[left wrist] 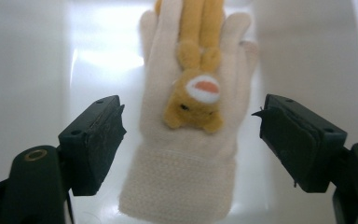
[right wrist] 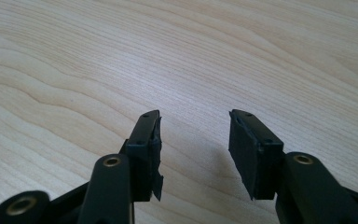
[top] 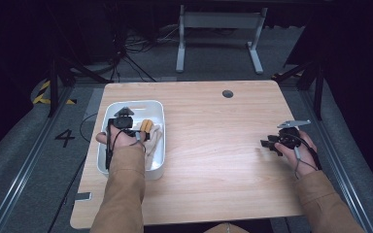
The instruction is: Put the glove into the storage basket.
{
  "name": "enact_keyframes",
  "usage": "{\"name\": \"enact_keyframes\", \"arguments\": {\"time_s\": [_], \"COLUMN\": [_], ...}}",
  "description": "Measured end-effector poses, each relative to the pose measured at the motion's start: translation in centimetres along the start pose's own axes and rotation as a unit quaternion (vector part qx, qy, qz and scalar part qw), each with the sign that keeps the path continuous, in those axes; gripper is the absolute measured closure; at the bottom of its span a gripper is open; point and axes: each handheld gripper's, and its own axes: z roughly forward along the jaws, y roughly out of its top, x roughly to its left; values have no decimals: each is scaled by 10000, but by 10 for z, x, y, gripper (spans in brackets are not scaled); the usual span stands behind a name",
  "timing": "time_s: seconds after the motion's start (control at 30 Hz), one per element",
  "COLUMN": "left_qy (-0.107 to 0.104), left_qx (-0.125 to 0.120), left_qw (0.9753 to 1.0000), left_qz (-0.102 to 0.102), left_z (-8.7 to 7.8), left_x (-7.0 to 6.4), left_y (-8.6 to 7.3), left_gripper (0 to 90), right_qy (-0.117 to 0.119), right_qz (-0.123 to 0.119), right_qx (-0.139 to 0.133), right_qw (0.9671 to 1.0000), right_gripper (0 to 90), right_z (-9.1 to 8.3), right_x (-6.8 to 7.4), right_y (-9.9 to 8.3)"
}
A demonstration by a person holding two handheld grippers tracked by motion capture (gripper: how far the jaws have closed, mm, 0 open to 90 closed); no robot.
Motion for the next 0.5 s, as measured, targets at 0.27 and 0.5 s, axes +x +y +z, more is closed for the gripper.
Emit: {"name": "enact_keyframes", "arguments": {"time_s": [0.27, 0.5], "left_qy": [-606, -1301], "left_qx": [-516, -883], "left_qw": [9948, 9770], "left_qz": [630, 1443], "left_z": [-24, -35], "left_x": [-21, -55], "left_y": [-10, -26], "left_gripper": [266, 271], "right_qy": [171, 331], "right_qz": [-149, -148], "right_qx": [-148, -187], "right_qw": [9996, 9992], "right_gripper": [541, 540], "right_z": [-3, -4], "right_x": [5, 6], "right_y": [2, 1]}}
